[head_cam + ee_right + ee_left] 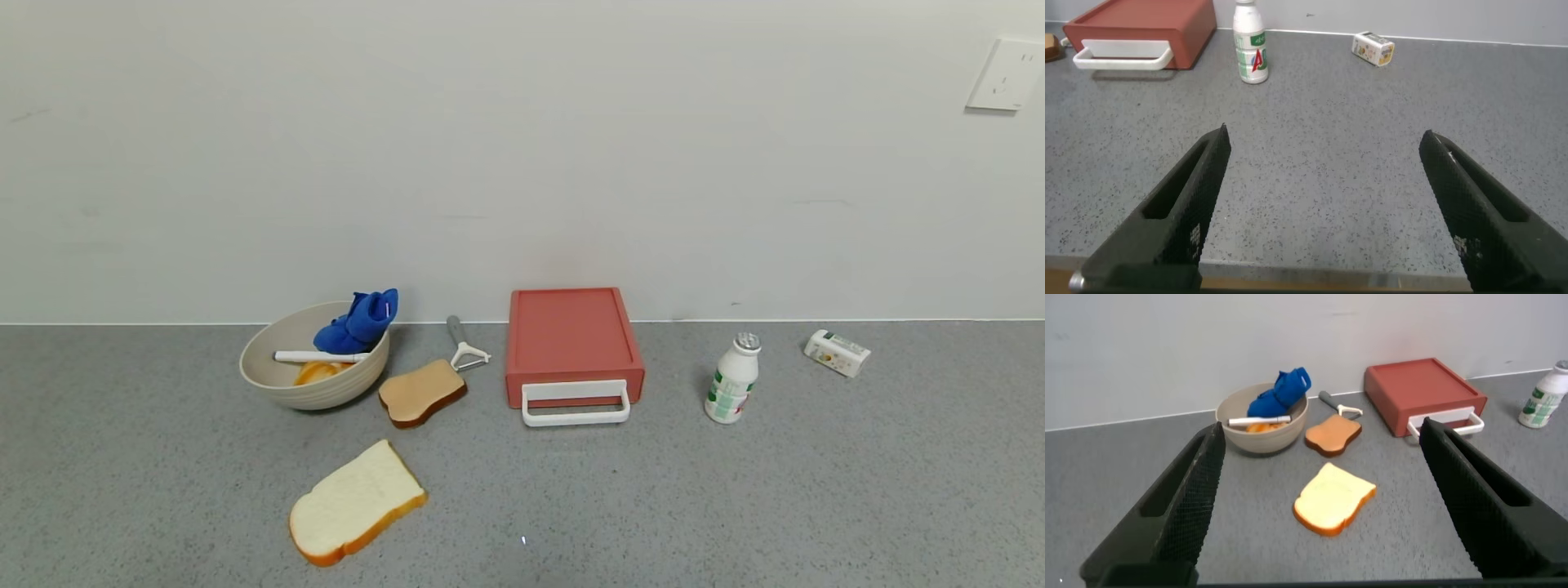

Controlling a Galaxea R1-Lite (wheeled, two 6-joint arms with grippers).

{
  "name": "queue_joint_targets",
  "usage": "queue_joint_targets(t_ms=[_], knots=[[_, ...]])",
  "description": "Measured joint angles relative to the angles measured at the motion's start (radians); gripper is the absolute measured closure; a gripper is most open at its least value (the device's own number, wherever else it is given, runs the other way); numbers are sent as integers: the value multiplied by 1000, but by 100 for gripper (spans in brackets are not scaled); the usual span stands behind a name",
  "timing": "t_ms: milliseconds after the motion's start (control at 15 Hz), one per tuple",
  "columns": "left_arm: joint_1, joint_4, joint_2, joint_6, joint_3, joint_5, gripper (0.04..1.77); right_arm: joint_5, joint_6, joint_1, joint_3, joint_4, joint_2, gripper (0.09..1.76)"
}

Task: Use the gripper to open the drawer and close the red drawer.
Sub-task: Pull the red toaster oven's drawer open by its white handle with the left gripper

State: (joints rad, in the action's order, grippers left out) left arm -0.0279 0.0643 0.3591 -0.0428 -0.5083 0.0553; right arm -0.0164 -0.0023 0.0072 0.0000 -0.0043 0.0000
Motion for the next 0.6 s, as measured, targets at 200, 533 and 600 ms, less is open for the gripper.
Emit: queue_joint_targets(t_ms=[200, 533, 600], knots=[[-9, 40, 225, -18, -188, 3, 9, 0, 0, 0, 0, 0, 0, 15], [-20, 94, 600, -38, -467, 40, 9, 0, 2, 0, 0, -1, 0, 15], [-32, 107, 674, -39, -515, 45, 9, 0, 2, 0, 0, -1, 0, 15]])
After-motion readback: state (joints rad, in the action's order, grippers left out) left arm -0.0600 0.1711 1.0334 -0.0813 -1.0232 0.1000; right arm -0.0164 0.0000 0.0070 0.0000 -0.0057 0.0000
